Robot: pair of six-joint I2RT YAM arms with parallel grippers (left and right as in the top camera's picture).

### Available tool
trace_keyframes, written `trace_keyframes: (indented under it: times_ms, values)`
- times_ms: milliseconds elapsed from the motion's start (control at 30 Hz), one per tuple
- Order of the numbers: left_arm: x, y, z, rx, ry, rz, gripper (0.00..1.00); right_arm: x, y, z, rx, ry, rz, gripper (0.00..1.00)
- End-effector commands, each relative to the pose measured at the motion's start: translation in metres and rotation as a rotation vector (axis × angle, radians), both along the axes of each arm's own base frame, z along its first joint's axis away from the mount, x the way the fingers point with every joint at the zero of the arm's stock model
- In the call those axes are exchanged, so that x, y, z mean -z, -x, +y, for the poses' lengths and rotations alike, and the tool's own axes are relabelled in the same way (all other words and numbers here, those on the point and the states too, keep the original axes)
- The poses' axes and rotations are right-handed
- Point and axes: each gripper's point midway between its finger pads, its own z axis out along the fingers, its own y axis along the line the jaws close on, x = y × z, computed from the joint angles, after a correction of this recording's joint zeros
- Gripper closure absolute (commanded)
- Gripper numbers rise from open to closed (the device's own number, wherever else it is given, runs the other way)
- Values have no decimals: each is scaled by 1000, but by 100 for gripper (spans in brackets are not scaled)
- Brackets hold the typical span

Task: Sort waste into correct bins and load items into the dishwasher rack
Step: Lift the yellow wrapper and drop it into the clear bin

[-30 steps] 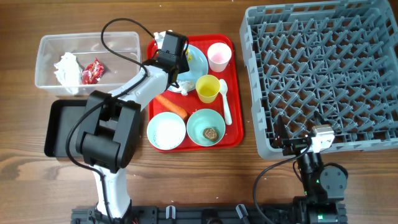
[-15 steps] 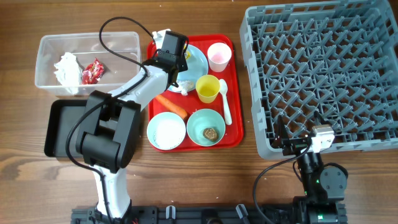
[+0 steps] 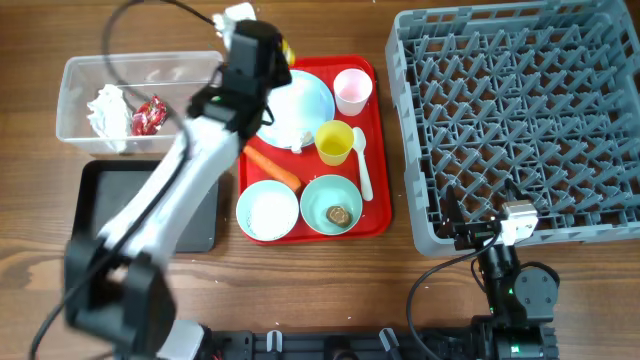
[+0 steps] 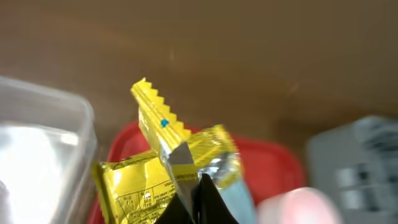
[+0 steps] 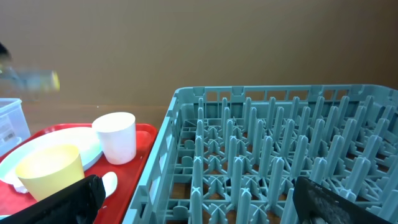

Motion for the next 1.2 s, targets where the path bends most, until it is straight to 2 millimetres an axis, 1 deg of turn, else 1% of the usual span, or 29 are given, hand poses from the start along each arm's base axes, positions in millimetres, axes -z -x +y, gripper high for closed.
trace_keyframes:
  times_ms: [0,33,67,133,233,300,367,433,567,733,933,967,1000,1033,1067,1133,1167]
  values:
    - [-47,11,37,-79,16,-79,96,-2,1,2,-14,9,-11,0]
    - [-51,14,51,-110,21,-75,96,-2,1,2,-14,9,-11,0]
    - [-48,16,66,-152,34,-56,96,-2,1,2,-14,9,-11,0]
    - [-35,20,95,-229,40,3,96,-2,1,2,-14,8,-11,0]
    - [-3,27,139,-371,74,109,96,-2,1,2,-14,9,-11,0]
    - [15,29,157,-429,89,164,96,-2,1,2,-14,9,-11,0]
    - [38,30,172,-475,93,225,96,-2,1,2,-14,9,-11,0]
    - [59,29,177,-489,82,276,96,-2,1,2,-14,9,-11,0]
    - [94,24,173,-474,82,354,96,-2,1,2,-14,9,-11,0]
    - [111,19,170,-463,89,382,96,-2,1,2,-14,9,-11,0]
    - [126,15,170,-464,85,399,96,-2,1,2,-14,9,-11,0]
    - [127,16,169,-462,85,404,87,-2,1,2,-14,9,-11,0]
    - [127,16,169,-461,86,405,70,-2,1,2,-14,9,-11,0]
    - [127,16,168,-459,88,404,40,-2,1,2,-14,9,-11,0]
    - [127,16,168,-458,88,404,27,-2,1,2,-14,9,-11,0]
    - [126,15,168,-450,81,404,16,-2,1,2,-14,9,-11,0]
    - [124,15,168,-427,66,402,13,-2,1,2,-14,9,-11,0]
